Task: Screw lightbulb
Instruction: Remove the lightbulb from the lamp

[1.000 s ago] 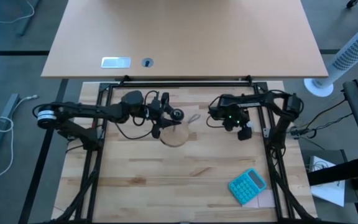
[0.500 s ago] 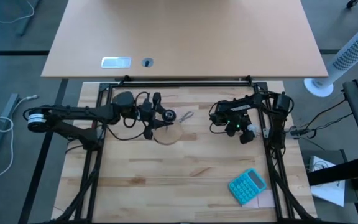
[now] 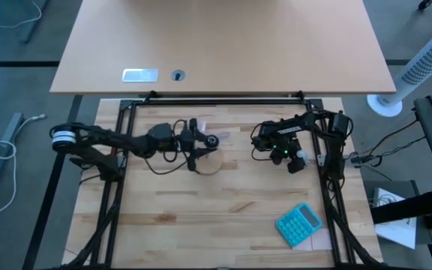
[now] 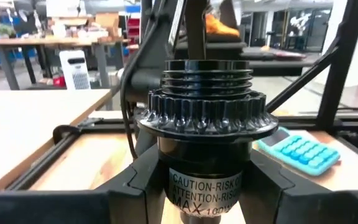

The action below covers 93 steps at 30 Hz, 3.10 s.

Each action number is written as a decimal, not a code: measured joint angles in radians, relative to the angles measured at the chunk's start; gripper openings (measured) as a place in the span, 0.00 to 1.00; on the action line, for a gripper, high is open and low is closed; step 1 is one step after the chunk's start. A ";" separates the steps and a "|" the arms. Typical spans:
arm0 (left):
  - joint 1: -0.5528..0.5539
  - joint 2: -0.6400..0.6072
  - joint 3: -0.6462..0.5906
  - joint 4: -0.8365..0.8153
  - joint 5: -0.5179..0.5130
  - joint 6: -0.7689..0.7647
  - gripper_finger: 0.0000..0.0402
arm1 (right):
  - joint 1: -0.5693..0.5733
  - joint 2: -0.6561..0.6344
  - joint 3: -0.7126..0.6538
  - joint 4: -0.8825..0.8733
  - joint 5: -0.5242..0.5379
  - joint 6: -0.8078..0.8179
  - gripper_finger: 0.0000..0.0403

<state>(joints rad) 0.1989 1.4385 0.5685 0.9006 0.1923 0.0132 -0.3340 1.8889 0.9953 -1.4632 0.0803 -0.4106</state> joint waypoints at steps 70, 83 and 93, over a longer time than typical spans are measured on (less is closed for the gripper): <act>-0.304 0.445 0.211 0.201 -0.617 -0.078 0.38 | 0.077 -0.001 -0.073 -0.045 -0.141 0.010 0.67; -0.307 0.297 0.204 -0.084 -0.623 0.038 0.38 | 0.091 0.080 -0.126 -0.008 -0.166 0.063 0.68; -0.307 0.255 0.201 -0.174 -0.629 0.050 0.38 | 0.100 0.121 -0.124 0.081 -0.165 0.134 0.70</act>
<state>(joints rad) -0.1085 1.6935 0.7692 0.7268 -0.4370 0.0631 -0.2335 2.0102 0.8710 -1.3821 -0.0846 -0.2770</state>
